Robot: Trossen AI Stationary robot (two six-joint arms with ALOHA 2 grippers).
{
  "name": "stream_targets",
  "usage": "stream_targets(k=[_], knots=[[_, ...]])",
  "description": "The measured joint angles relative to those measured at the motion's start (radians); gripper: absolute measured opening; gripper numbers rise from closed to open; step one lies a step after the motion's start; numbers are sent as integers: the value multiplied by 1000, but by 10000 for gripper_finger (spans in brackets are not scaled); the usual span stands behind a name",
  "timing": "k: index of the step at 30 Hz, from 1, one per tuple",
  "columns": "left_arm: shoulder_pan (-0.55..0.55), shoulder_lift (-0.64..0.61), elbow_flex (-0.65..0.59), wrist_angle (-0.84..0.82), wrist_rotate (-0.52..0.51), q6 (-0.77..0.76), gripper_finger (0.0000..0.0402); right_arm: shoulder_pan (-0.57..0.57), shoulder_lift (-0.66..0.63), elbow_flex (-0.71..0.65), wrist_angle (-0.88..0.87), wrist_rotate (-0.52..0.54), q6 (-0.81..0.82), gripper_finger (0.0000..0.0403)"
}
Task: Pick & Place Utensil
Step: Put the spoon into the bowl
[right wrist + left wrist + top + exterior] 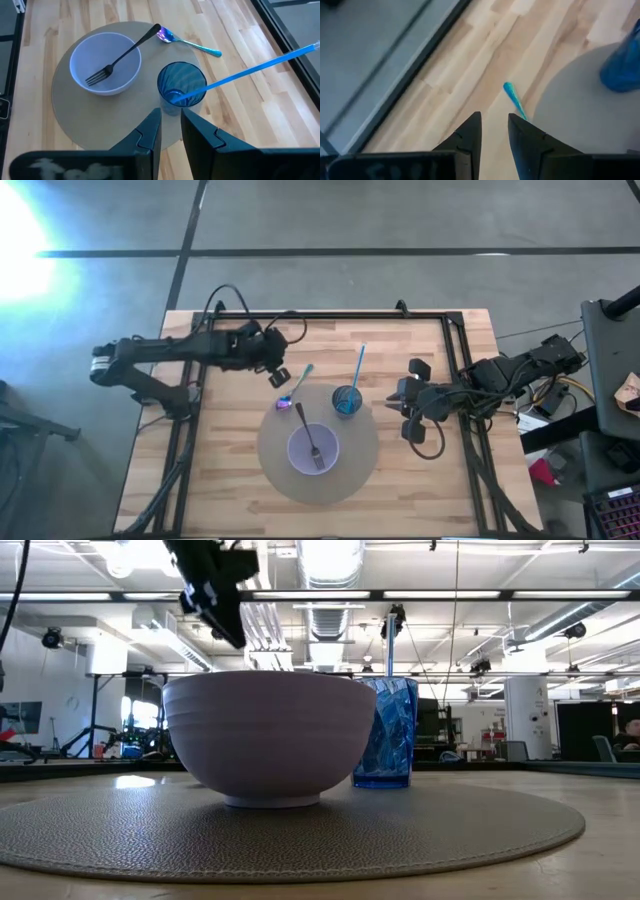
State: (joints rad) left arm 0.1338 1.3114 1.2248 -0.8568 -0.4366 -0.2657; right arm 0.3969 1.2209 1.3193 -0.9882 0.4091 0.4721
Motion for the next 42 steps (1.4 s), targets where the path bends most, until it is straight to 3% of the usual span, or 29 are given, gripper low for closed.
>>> stream_targets(k=[8,14,19,23,32,42], knots=[[82,14,-86,34,47,5,99,0,0,0,-2,-2,0,68],[116,14,-148,43,217,-21,156,0,0,-1,-2,-2,0,68],[116,16,-222,45,240,-77,189,0,0,-1,-1,-2,7,68],[115,16,-289,53,314,-124,189,0,0,-1,-1,-2,32,68],[107,14,-395,109,658,-242,188,0,0,-1,-1,-1,33,68],[96,14,-445,238,721,-379,186,0,0,-1,-2,0,26,68]])
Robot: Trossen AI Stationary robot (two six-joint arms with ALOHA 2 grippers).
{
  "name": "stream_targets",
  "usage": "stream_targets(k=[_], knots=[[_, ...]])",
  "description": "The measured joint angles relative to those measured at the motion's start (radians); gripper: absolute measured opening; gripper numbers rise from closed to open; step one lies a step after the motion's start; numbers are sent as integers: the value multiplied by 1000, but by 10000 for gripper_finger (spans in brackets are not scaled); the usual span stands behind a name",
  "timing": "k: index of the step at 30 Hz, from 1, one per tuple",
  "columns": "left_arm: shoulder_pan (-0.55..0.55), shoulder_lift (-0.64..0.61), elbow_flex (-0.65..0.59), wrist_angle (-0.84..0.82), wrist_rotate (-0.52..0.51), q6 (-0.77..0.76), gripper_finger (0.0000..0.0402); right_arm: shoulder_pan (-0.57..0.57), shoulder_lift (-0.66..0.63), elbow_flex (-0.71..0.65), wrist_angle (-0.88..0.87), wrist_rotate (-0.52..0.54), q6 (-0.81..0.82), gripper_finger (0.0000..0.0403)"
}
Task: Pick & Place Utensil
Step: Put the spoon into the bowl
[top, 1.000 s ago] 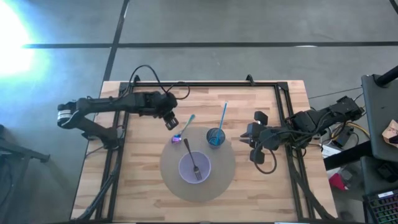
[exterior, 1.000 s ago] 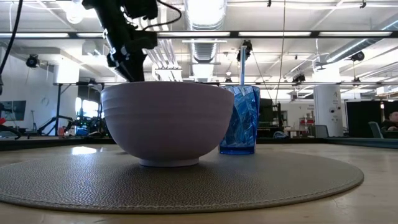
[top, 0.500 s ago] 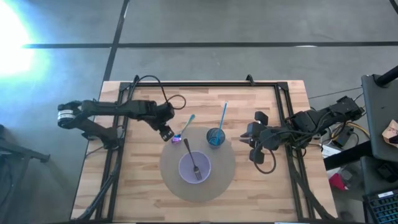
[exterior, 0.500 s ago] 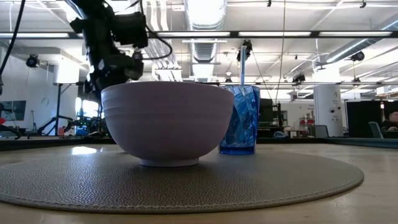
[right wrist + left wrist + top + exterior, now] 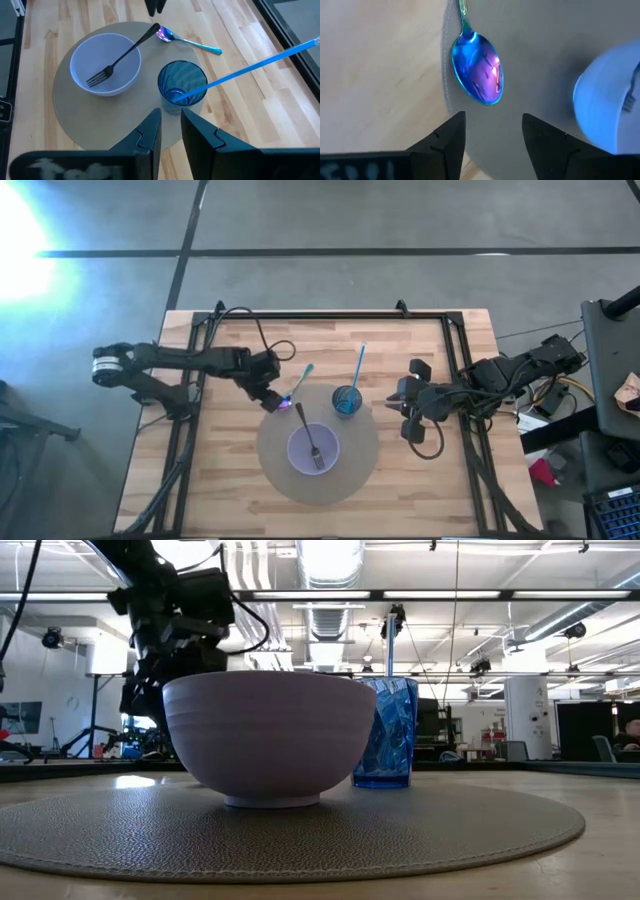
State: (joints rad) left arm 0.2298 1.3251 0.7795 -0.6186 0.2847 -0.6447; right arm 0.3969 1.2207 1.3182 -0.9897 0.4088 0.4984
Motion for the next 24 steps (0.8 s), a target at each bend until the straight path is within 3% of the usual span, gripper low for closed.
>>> stream_targets(k=[12,24], knots=[[-3,1,-141,302,69,-257,186,0,0,-4,0,-1,0,68],[-5,1,-146,299,84,-273,186,0,0,-6,0,-2,0,68]])
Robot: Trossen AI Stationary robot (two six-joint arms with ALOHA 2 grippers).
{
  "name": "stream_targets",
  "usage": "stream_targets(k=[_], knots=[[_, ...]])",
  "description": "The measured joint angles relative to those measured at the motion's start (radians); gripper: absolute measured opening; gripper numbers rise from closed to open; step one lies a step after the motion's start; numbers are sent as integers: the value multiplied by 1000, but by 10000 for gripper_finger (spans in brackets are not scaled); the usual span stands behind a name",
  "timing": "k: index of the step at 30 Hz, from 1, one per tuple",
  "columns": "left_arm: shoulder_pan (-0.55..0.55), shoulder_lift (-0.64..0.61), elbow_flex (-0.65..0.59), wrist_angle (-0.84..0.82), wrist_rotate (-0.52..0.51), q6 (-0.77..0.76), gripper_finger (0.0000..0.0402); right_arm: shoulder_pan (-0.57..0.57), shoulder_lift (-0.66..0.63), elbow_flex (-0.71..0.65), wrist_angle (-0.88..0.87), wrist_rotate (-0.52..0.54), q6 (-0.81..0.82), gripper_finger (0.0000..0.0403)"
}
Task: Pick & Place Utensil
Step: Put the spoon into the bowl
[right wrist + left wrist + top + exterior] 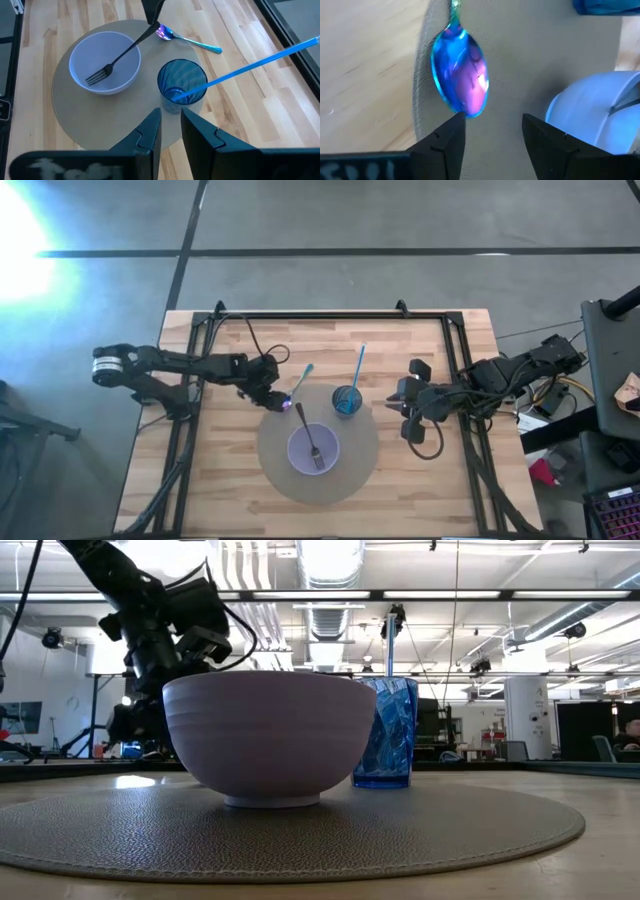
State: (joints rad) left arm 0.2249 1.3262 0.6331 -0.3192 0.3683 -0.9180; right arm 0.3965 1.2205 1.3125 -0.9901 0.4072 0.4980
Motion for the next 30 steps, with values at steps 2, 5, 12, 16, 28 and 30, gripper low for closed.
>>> stream_targets(k=[2,5,12,16,28,30], knots=[[0,0,0,-20,0,0,186,0,0,0,0,0,0,68],[0,2,0,-45,-2,-1,186,0,0,0,0,0,0,68],[0,33,0,-10,-24,-8,186,0,0,0,0,0,0,68],[0,64,0,4,-26,-8,186,0,0,0,1,-1,1,68],[0,119,0,74,-27,-5,176,0,0,-1,1,-17,4,68],[0,123,0,75,-28,-1,169,0,0,-4,1,-18,4,68]])
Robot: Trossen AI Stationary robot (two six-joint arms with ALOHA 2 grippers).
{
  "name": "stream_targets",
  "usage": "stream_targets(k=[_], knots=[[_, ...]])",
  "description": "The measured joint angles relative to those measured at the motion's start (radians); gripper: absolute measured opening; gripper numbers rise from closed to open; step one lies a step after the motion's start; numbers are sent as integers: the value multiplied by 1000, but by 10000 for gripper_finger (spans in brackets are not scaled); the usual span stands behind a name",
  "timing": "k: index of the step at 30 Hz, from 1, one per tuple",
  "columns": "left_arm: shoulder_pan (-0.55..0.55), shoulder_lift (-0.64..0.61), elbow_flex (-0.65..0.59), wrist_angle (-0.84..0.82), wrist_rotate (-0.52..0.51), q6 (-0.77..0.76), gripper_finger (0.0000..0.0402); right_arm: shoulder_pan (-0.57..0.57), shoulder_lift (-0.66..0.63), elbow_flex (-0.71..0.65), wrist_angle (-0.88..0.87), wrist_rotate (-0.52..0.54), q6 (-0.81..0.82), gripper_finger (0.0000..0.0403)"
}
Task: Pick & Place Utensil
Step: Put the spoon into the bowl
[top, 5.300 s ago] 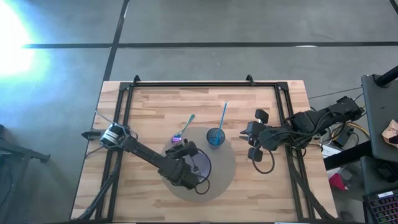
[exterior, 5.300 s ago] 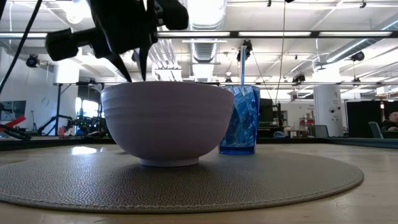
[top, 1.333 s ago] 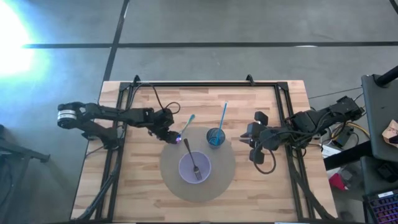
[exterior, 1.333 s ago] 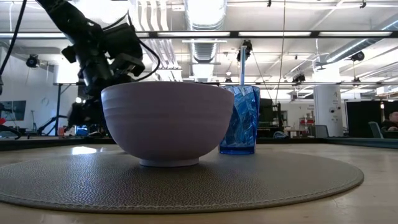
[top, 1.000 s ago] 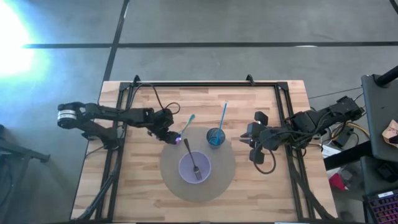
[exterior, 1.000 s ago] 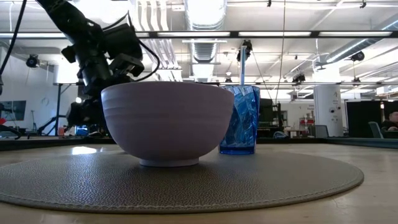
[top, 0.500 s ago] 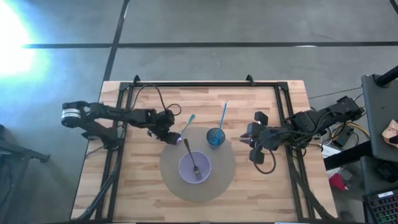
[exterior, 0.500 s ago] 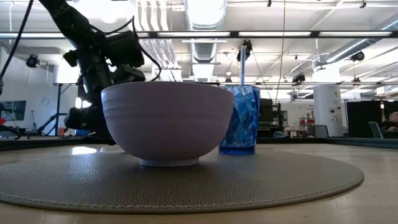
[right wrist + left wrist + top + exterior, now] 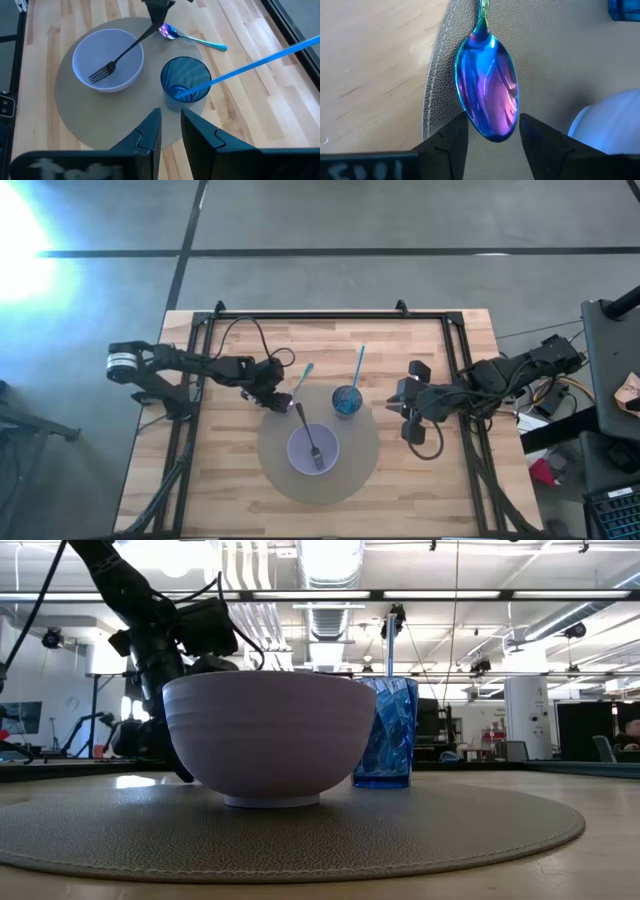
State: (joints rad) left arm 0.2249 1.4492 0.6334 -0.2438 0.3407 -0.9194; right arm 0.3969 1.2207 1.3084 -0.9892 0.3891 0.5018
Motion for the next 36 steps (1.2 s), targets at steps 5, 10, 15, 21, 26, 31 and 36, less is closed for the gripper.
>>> stream_targets(k=[5,10,15,21,26,31,36], knots=[[1,1,0,4,-22,1,149,0,0,-4,0,-1,0,68],[2,1,0,7,-6,-18,135,0,0,-4,0,-1,0,68],[2,1,0,18,44,-22,127,0,0,-6,-1,-1,-3,68],[28,1,0,28,45,-20,124,0,0,-6,0,-1,-8,68],[60,1,0,28,47,1,122,0,0,-7,-1,-1,-7,68],[82,1,0,28,47,7,113,0,0,-7,0,-1,-4,68],[92,1,0,34,47,28,97,0,0,-7,0,-1,-4,68]])
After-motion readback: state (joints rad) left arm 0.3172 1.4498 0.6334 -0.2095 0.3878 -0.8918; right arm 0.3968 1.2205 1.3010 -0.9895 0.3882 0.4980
